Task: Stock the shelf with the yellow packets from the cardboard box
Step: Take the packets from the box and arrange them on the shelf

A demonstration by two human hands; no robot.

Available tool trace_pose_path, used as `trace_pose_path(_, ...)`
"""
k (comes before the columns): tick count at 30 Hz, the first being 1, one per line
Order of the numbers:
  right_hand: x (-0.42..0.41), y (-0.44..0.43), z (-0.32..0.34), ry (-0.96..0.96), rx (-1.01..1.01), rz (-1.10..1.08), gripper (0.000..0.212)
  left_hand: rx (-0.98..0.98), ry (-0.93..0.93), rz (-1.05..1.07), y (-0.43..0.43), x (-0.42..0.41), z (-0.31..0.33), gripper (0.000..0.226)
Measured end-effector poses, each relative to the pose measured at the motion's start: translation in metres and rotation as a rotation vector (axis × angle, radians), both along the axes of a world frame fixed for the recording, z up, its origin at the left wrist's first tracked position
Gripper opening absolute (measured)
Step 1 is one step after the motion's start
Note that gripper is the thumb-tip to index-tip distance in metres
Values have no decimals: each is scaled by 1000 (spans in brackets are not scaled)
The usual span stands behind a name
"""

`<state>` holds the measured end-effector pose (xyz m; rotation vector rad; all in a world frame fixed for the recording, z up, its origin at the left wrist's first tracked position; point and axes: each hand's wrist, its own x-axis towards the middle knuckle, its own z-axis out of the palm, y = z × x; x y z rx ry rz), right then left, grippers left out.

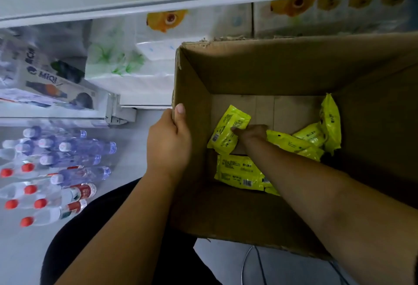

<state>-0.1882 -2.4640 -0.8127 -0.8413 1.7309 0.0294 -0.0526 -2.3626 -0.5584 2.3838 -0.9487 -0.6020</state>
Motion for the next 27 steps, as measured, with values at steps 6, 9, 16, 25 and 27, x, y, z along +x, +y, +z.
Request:
trace_pose_path(6,22,7,21,90,-83,121,61,-20,-8,9,0,0,-2,46)
trace_pose_path(9,26,11,27,-3,-79,157,47,-21,-3,7,0,0,-3,46)
trace_pose_path(16,6,8,53,-289,-86,98,25,-8,-1,5,0,4,-3,45)
trace_pose_path(25,-26,15,108,-26,-60,1272,24,-1,-26,-16,0,3,-4,43)
trace_pose_path(27,-28,28,101,5,-101,1372,57,-2,-29,-10,0,4,-5,43)
